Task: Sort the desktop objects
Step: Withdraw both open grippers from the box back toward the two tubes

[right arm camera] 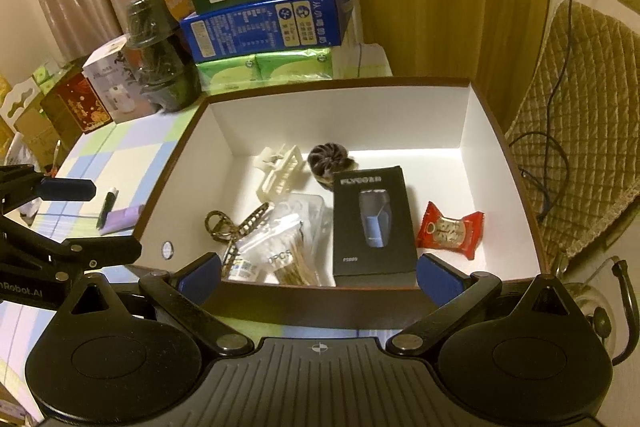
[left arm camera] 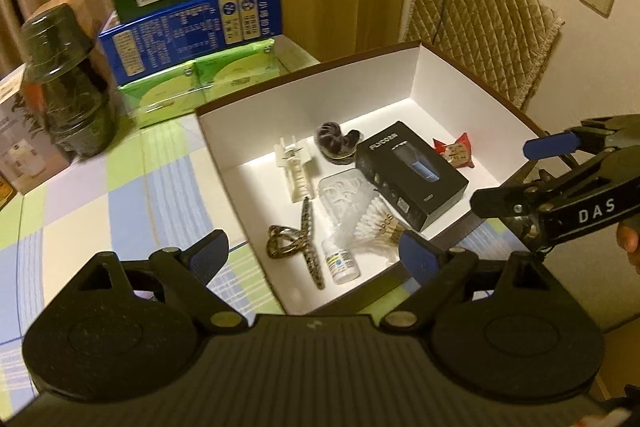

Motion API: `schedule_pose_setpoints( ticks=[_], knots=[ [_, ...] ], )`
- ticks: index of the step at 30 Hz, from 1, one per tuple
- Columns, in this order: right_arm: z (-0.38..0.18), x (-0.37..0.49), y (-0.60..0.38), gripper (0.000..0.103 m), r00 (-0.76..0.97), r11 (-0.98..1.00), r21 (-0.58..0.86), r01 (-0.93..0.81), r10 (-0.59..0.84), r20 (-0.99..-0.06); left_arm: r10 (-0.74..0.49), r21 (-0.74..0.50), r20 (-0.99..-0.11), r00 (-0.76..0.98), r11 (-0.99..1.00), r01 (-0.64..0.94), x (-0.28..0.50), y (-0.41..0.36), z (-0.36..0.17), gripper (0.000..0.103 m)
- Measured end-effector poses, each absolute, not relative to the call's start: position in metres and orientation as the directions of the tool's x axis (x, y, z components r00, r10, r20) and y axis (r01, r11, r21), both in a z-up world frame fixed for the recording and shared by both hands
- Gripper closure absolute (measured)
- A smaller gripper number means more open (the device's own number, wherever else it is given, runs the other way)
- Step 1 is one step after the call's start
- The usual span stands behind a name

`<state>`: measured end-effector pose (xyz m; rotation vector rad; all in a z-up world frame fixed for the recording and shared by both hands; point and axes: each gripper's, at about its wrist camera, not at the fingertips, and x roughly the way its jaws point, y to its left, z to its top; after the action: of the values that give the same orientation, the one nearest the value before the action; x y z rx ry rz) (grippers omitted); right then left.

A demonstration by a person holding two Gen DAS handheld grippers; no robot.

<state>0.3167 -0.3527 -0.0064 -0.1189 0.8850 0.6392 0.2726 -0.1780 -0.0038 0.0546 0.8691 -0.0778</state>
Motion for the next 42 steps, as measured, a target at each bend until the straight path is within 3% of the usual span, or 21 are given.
schedule_pose_setpoints(
  ticks=[42],
  knots=[
    [-0.04,0.171,-0.199,0.002,0.325,0.755,0.234,-0.613,0.51,-0.796,0.038,-0.014,-0.787,0.616,0.997,-0.08,0.13,-0.007,-0.01,0.013]
  ],
)
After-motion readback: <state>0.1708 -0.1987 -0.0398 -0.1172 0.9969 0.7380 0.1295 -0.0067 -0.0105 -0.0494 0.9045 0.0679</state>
